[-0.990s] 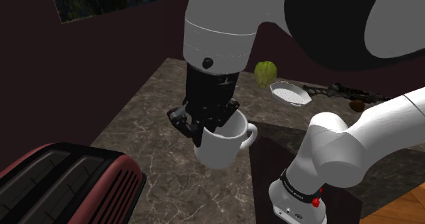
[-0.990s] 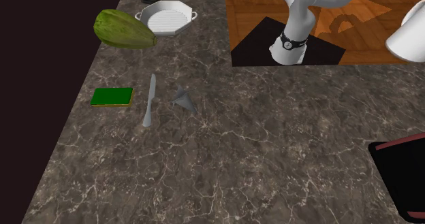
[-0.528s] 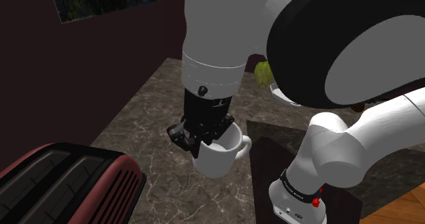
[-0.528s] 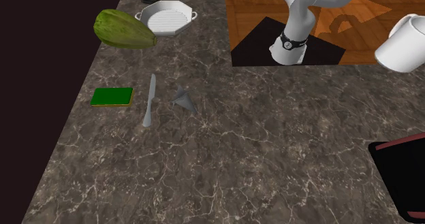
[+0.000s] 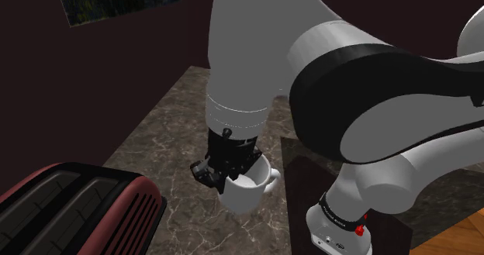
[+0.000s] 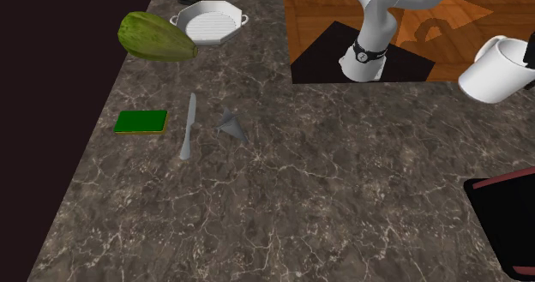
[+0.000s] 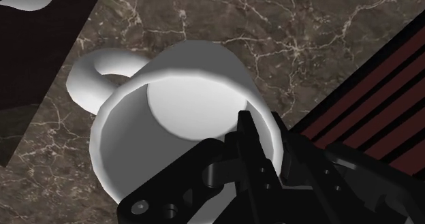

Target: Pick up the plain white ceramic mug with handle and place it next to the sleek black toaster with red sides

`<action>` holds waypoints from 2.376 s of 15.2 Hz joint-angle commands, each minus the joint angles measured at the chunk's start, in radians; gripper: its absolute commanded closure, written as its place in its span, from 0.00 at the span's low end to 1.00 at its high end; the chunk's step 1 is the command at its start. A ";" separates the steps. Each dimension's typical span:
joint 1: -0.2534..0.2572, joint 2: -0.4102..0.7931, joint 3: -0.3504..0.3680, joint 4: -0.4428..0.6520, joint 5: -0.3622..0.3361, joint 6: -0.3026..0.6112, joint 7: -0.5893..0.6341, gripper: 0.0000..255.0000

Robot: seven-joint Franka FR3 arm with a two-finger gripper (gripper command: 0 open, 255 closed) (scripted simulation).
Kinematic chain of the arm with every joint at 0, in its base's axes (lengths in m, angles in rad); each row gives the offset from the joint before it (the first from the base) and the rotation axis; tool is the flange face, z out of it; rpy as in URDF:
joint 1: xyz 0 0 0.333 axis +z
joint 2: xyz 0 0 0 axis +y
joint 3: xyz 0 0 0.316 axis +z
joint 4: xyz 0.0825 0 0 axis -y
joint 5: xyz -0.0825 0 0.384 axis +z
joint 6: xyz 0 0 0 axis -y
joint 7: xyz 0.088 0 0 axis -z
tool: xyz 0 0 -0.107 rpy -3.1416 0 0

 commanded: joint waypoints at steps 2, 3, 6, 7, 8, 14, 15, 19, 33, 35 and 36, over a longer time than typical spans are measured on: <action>0.002 0.004 0.009 -0.039 0.006 0.044 -0.002 1.00; 0.002 0.007 0.013 -0.050 0.008 0.058 -0.001 1.00; 0.003 0.018 0.024 -0.082 0.012 0.101 0.000 1.00; 0.003 0.022 0.028 -0.093 0.014 0.115 0.000 1.00; 0.003 0.026 0.032 -0.103 0.015 0.130 0.001 1.00; 0.001 0.060 0.058 -0.160 0.022 0.220 0.006 1.00; 0.001 0.066 0.063 -0.169 0.023 0.235 0.007 1.00; -0.003 0.097 0.083 -0.203 0.024 0.299 0.013 1.00; -0.016 0.162 0.119 -0.252 0.018 0.411 0.029 1.00; -0.016 0.162 0.119 -0.252 0.018 0.411 0.029 0.00; -0.016 0.162 0.119 -0.252 0.018 0.411 0.029 0.00</action>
